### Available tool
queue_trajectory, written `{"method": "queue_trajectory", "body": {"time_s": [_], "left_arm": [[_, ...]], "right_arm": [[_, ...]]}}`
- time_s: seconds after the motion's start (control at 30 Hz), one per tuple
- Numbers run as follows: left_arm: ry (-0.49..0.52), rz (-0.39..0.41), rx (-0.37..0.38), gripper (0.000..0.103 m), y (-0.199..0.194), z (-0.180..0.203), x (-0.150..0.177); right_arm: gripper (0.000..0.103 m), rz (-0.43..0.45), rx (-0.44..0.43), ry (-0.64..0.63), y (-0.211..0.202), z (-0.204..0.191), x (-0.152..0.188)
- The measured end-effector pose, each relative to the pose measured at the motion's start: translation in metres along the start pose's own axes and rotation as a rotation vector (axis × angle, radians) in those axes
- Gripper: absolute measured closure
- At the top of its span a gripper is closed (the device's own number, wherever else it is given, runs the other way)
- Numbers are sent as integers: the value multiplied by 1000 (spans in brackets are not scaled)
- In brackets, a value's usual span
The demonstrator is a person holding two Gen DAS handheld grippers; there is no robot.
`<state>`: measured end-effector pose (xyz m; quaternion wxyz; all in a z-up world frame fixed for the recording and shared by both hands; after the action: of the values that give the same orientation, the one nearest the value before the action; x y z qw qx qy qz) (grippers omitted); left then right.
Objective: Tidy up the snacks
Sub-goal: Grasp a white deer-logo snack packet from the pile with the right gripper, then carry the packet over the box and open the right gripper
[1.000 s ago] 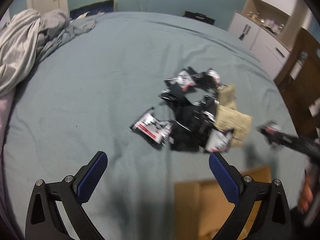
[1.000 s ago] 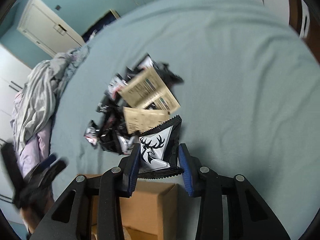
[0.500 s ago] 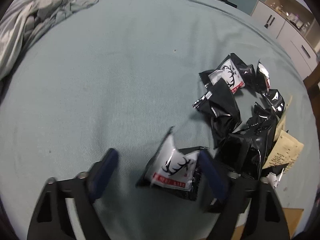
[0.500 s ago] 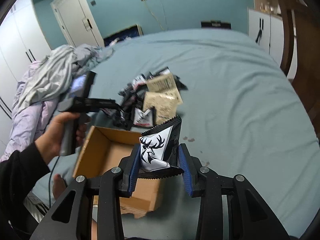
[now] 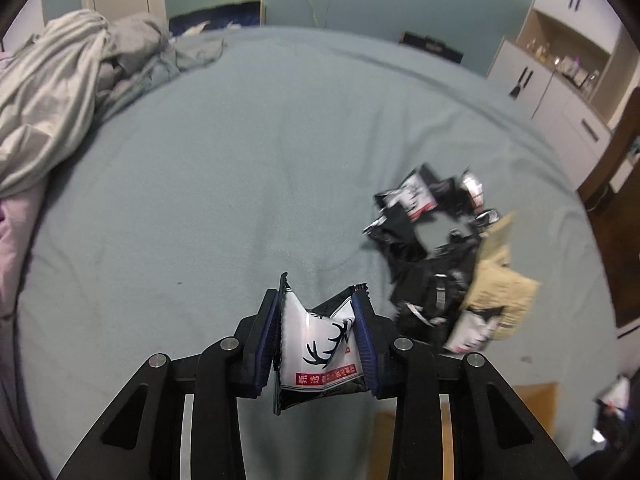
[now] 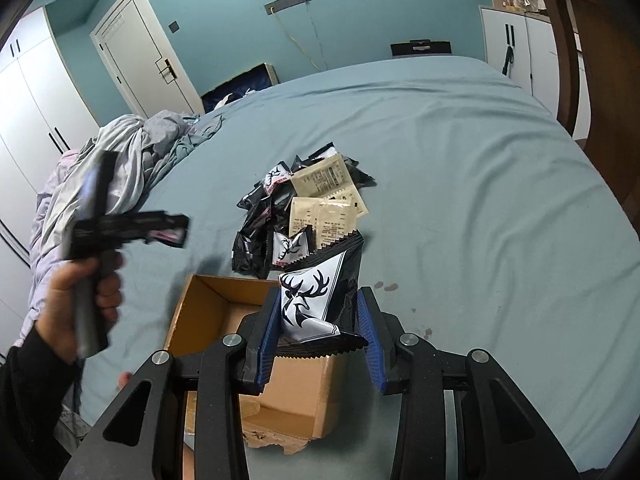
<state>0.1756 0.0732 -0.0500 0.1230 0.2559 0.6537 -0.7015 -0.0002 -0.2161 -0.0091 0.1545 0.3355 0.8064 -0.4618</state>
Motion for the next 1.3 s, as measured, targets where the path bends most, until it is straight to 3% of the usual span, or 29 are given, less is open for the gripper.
{"method": "queue_trajectory", "body": {"time_s": [0.27, 0.4, 0.5, 0.63, 0.8, 0.87, 0.93, 1.3], "left_arm": [[70, 105, 100, 68, -77, 25, 23], [157, 96, 167, 68, -90, 59, 43], [252, 72, 169, 68, -88, 88, 60], [368, 18, 130, 68, -69, 121, 79], [400, -8, 100, 62, -58, 129, 90], [400, 3, 86, 30, -60, 128, 90], [378, 37, 54, 15, -66, 121, 86], [217, 78, -116, 15, -72, 70, 71]], "right_arm": [[67, -14, -23, -12, 3, -3, -6], [67, -28, -20, -27, 6, -4, -6], [67, -50, -28, -23, 8, -3, -6], [67, -60, -33, -18, 10, -4, -7], [67, -74, -33, -25, 13, -6, -5], [67, -78, -35, -31, 13, -7, -6], [67, -81, -35, -37, 14, -8, -6], [67, -133, -51, -125, 22, -26, 6]]}}
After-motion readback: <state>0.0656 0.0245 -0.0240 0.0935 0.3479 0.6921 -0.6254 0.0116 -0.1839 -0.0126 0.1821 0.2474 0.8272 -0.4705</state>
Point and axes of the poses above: each gripper's, at about its wrist camera, not at the fingertips, and y roughly the way its jaws point, z to its right, x to its underside, the point moved 5 cm from there along y, roughly the way its jaws point, and after that the axes turned 12 degrees about y, right-handed, at the moved point
